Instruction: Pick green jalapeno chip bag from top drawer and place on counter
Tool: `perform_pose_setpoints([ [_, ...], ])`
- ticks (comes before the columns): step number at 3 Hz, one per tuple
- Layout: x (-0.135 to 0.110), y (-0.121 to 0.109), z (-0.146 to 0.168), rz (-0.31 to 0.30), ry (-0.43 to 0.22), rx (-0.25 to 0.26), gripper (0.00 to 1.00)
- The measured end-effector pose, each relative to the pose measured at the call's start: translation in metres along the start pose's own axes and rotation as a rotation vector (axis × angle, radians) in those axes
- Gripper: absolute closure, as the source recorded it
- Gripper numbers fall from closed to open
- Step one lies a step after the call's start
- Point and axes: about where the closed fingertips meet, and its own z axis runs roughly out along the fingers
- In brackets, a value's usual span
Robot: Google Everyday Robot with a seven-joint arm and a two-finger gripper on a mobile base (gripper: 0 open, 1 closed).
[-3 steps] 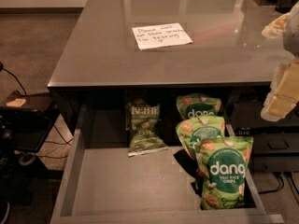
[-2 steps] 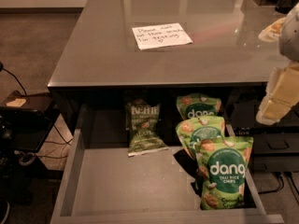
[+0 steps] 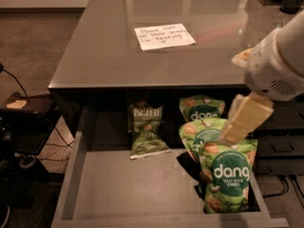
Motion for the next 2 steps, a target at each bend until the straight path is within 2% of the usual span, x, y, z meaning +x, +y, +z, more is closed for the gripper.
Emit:
perform_pose_setpoints([
  [1,-0.031,0.019,0.047,0.034,-0.052,-0.018,0.00],
  [2,-0.058,0.026,0.103,0.065,-0.101,-0.025,0.00],
])
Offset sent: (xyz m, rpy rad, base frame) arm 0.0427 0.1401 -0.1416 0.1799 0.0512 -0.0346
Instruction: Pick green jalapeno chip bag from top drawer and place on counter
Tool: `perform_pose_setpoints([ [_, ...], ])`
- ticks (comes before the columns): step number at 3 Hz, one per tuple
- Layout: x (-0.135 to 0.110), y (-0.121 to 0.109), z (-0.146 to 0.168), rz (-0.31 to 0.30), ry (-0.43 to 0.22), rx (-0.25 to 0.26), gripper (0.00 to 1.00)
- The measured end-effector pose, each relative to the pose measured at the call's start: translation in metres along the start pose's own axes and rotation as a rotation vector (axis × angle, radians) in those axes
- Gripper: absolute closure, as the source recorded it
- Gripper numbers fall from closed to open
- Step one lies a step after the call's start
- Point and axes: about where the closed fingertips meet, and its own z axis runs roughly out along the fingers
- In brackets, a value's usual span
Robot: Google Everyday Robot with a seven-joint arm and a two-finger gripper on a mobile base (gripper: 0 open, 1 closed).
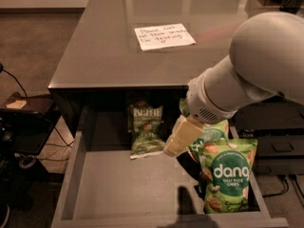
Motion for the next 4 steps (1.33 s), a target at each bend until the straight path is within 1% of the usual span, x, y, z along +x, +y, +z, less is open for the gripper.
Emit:
perform_pose_setpoints([
  [1,0.000,0.000,0.000,0.000,0.000,0.000,0.00],
  [2,0.009,0.002,0.023,-0.001,0.004,0.004,0.00],
  [3,0.008,0.000,0.061,0.000,-0.011,0.018,0.00],
  [4,-0.008,-0.004,0.106,0.002,-0.054,0.047,0.00],
])
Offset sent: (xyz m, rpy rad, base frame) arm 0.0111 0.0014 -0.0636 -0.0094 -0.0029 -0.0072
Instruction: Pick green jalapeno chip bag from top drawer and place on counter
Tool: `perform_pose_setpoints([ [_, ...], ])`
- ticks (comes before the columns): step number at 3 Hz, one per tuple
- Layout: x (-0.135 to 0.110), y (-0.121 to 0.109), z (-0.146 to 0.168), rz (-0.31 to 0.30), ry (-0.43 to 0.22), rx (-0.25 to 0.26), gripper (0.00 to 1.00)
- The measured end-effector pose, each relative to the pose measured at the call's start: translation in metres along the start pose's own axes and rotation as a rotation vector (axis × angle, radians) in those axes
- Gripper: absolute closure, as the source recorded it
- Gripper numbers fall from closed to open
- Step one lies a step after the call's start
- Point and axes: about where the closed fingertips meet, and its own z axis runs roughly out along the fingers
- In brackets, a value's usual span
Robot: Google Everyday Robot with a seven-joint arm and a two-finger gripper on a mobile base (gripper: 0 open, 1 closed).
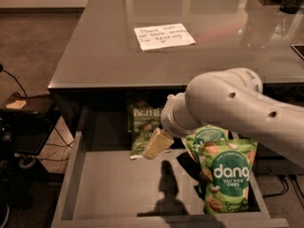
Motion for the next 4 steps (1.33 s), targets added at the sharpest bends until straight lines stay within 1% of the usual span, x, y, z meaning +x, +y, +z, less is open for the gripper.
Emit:
perform_pose_setpoints([
  [1,-0.013,-0.002,0.034,0.013,-0.037,0.020,0.00],
  [2,-0.018,-0.005,0.064,0.013,-0.075,0.035,0.00],
  [3,-0.017,-0.012,0.090,-0.003,-0.105,0.035,0.00],
  [4,-0.010,-0.021,0.114,-0.032,-0.101,0.023,0.00],
])
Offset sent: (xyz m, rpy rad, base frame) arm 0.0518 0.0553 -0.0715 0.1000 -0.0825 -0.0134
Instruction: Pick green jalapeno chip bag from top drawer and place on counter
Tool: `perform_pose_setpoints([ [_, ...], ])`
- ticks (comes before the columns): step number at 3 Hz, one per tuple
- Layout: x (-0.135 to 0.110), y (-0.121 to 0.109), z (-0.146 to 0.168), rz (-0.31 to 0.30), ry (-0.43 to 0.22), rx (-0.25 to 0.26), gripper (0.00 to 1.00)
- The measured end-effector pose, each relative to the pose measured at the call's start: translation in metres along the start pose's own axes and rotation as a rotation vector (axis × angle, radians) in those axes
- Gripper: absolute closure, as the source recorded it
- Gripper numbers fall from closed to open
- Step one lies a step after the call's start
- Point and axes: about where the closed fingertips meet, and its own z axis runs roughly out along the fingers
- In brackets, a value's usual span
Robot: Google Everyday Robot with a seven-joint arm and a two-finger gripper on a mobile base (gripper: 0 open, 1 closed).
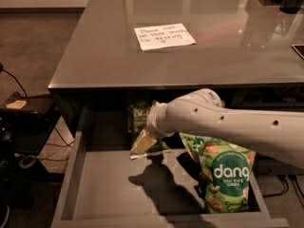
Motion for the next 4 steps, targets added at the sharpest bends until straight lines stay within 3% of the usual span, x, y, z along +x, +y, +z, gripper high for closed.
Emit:
perform_pose_setpoints([
  [2,0.032,-0.018,0.048,0.013,0.052,-0.045,0.00],
  [4,0.036,-0.012,0.062,0.022,0.061,-0.080,0.43],
])
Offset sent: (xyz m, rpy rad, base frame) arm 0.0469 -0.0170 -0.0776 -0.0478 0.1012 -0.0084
